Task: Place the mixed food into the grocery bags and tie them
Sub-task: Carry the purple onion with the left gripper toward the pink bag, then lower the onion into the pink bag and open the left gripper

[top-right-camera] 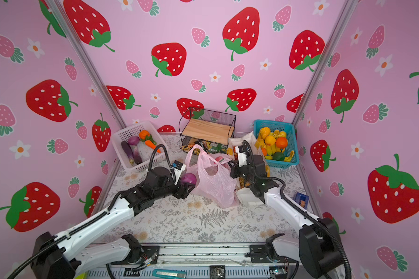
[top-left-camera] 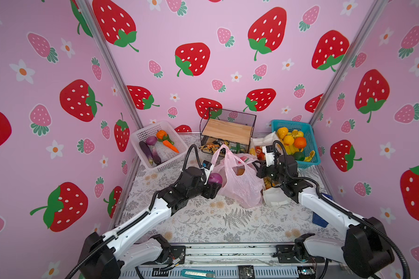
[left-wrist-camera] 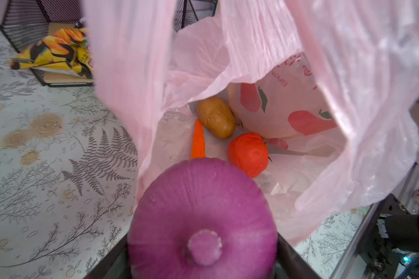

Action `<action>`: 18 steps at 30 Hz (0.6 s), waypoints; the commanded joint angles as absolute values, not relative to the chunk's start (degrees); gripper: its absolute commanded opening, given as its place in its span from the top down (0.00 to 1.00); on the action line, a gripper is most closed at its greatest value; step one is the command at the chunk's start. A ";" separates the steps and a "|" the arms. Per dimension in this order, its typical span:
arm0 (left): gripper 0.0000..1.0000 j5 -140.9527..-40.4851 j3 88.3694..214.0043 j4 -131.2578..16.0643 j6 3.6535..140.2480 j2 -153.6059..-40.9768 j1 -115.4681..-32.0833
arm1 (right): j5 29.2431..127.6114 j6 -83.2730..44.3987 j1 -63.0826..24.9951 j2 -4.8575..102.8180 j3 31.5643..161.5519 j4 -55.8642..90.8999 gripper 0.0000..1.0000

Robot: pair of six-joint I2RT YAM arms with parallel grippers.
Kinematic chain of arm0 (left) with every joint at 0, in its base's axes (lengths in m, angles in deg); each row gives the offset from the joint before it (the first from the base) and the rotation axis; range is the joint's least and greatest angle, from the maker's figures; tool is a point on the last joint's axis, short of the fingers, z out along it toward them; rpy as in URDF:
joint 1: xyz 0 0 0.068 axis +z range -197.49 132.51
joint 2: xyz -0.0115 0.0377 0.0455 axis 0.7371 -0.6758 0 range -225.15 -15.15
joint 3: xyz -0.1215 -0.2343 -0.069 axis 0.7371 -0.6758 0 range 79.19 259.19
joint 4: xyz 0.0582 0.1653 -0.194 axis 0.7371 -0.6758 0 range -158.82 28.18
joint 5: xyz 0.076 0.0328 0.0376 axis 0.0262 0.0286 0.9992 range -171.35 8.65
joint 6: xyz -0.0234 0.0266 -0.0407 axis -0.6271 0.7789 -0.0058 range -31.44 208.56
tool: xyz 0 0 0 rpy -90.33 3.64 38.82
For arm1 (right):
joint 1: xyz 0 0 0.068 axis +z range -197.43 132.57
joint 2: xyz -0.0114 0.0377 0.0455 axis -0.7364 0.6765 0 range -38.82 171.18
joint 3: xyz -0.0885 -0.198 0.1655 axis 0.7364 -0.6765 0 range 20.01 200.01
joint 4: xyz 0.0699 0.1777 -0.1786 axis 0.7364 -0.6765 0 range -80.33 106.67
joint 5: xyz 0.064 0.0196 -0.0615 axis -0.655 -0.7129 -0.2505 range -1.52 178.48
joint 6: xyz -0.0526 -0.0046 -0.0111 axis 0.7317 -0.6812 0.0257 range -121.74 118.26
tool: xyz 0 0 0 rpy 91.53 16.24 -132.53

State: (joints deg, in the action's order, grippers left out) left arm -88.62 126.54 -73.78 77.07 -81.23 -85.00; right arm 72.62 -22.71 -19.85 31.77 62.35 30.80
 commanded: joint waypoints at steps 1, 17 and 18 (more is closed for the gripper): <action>0.60 -93.73 132.25 -69.62 79.43 -85.67 -85.19 | 73.02 -22.39 -20.00 31.12 62.02 31.21 1.00; 0.16 -97.52 136.24 -67.08 79.12 -95.16 -85.01 | 72.88 -22.30 -19.96 32.02 62.01 31.46 1.00; 0.15 -97.44 135.97 -67.18 79.07 -94.80 -84.97 | 72.92 -22.30 -20.00 32.11 62.02 31.48 1.00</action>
